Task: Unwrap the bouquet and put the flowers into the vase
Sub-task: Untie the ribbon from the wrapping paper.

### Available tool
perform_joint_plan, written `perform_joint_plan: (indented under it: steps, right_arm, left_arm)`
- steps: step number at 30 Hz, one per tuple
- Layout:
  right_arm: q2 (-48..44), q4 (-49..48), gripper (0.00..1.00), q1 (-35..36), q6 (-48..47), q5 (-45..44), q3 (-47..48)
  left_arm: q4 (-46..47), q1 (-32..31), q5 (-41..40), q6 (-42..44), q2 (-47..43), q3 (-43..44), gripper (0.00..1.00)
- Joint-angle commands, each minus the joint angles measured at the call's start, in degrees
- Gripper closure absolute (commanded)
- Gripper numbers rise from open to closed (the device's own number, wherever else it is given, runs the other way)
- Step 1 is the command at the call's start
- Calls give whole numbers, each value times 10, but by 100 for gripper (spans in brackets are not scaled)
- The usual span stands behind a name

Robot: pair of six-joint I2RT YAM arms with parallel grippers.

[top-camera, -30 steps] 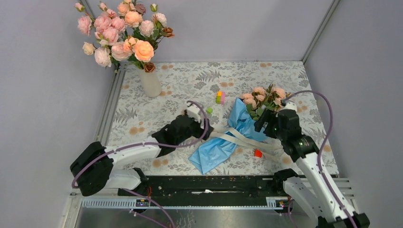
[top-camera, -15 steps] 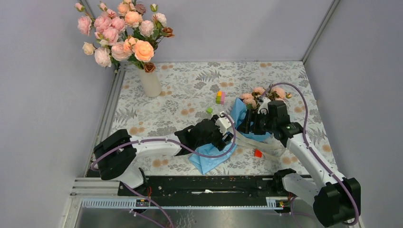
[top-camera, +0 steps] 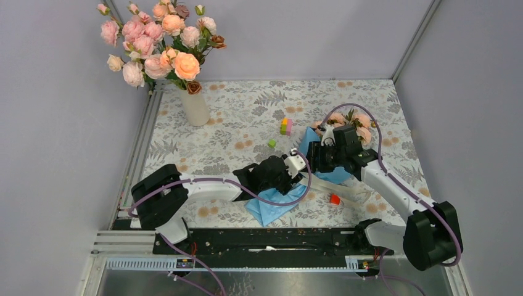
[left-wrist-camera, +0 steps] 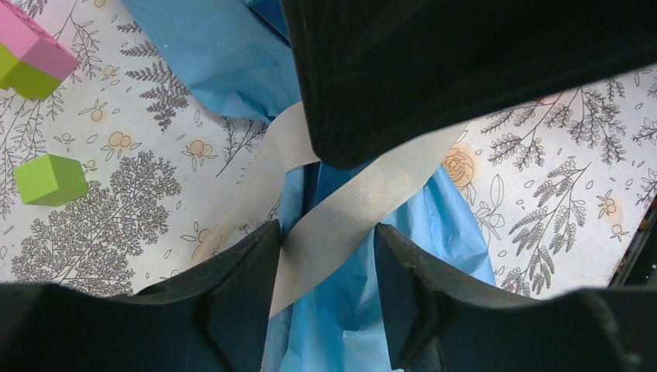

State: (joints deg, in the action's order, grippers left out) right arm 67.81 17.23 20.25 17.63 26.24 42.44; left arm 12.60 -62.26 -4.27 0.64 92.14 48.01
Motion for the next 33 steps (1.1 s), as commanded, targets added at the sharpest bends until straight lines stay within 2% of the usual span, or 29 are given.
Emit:
perform_joint_plan:
  steps: [1,7,13,15,17,20,22,26,33]
  right_arm:
    - [17,-21,40,16,-13,6,26]
    - [31,-37,50,26,-9,-11,14]
    - [26,-52,77,27,3,-14,4]
    - [23,-58,81,27,8,-13,0]
    - [24,-58,80,27,8,-15,-4]
    - [26,-56,76,27,3,-23,-7]
    - [28,-57,73,28,1,-22,-6]
    - [40,-58,62,27,0,-17,-2]
    - [66,-69,62,27,0,-5,-4]
  left_arm:
    - [31,-4,-16,-5,-3,21,49]
    - [30,-5,-28,-5,-6,17,62]
    - [36,-5,-46,-31,-21,5,72]
    - [52,-5,-59,-41,-33,-9,76]
    - [67,-5,-61,-52,-44,-22,78]
    - [70,-4,-62,-61,-54,-29,92]
    - [70,-4,-62,-66,-60,-32,97]
    - [67,-4,-75,-75,-77,-40,99]
    - [55,5,-99,-98,-136,-75,99]
